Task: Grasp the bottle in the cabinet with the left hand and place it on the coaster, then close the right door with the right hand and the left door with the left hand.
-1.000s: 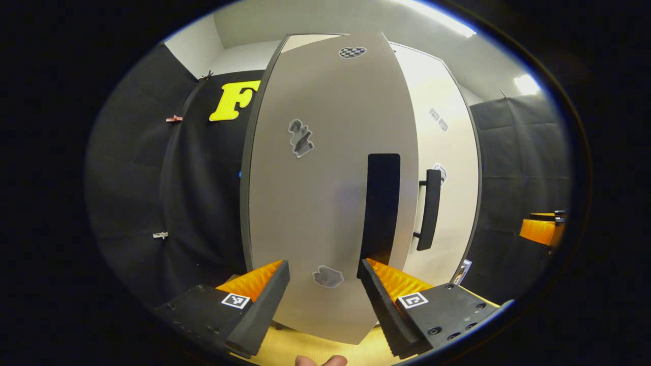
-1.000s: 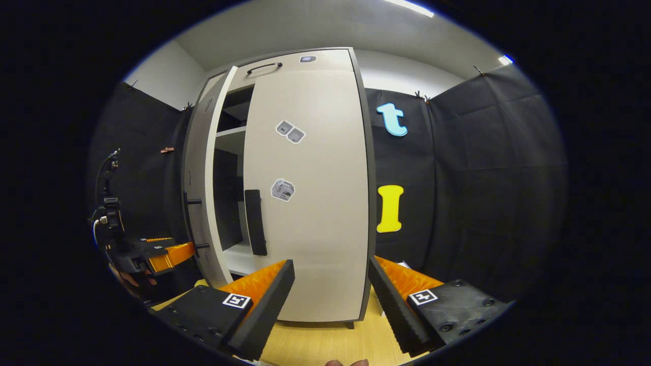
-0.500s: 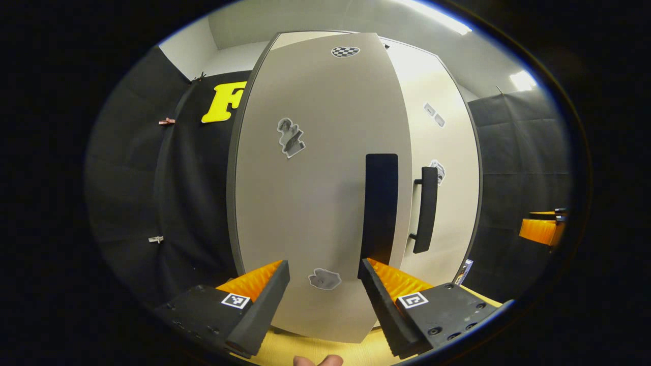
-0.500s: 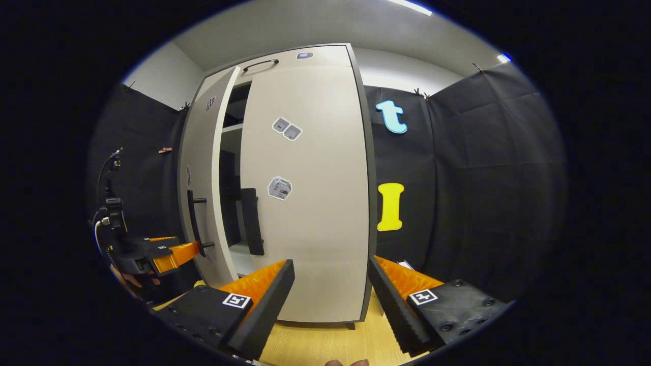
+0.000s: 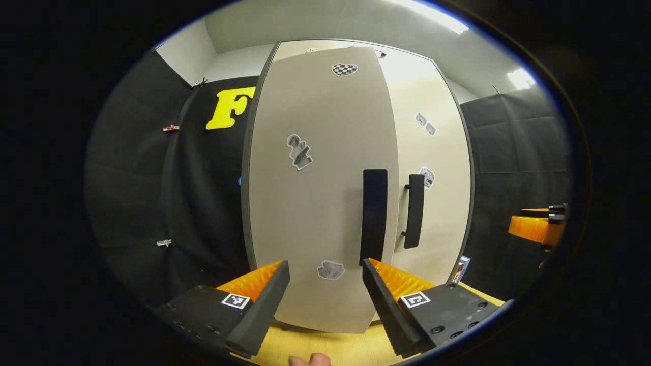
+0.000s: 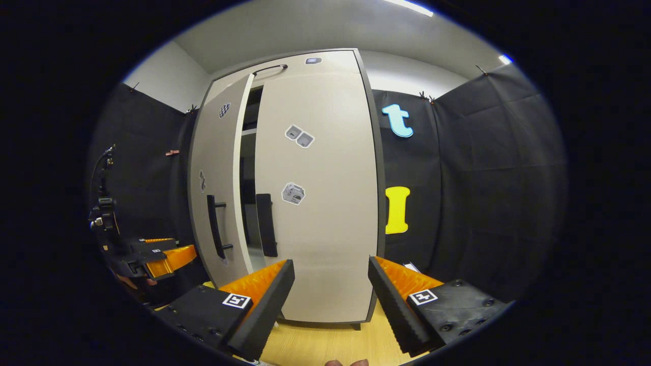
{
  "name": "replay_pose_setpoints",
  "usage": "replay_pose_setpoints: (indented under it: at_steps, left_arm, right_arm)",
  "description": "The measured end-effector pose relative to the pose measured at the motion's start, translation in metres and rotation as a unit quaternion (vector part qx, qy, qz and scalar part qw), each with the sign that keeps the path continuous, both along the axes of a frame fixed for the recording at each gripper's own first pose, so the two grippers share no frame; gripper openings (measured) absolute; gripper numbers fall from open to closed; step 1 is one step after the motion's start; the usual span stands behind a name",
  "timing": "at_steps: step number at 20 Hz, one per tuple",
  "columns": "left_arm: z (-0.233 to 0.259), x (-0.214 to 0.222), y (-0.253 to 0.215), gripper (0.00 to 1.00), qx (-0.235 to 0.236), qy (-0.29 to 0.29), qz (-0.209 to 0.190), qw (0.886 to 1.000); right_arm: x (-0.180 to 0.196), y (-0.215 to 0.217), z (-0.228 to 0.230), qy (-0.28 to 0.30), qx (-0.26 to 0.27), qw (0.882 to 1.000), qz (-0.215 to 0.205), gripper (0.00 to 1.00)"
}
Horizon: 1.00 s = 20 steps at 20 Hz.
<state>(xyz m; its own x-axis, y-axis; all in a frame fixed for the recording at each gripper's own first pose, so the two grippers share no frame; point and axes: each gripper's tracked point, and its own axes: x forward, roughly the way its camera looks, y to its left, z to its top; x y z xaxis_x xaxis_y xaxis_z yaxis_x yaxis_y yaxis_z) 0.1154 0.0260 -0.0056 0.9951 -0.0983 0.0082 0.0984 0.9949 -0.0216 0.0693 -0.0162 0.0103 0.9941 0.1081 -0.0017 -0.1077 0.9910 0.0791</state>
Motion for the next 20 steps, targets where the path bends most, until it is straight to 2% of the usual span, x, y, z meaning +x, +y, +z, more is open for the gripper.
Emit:
replay_pose_setpoints:
  at_steps: [9, 20]
  left_arm:
    - [0.006, -0.059, 0.02, 0.93, 0.015, -0.001, 0.023, 1.0]
    - [0.003, -0.096, 0.017, 0.93, 0.02, 0.005, 0.012, 1.0]
  right_arm:
    - [-0.028, 0.015, 0.007, -0.005, -0.007, 1.0, 0.004, 0.97]
    - [-0.055, 0.011, 0.004, 0.0, -0.021, 1.0, -0.016, 0.97]
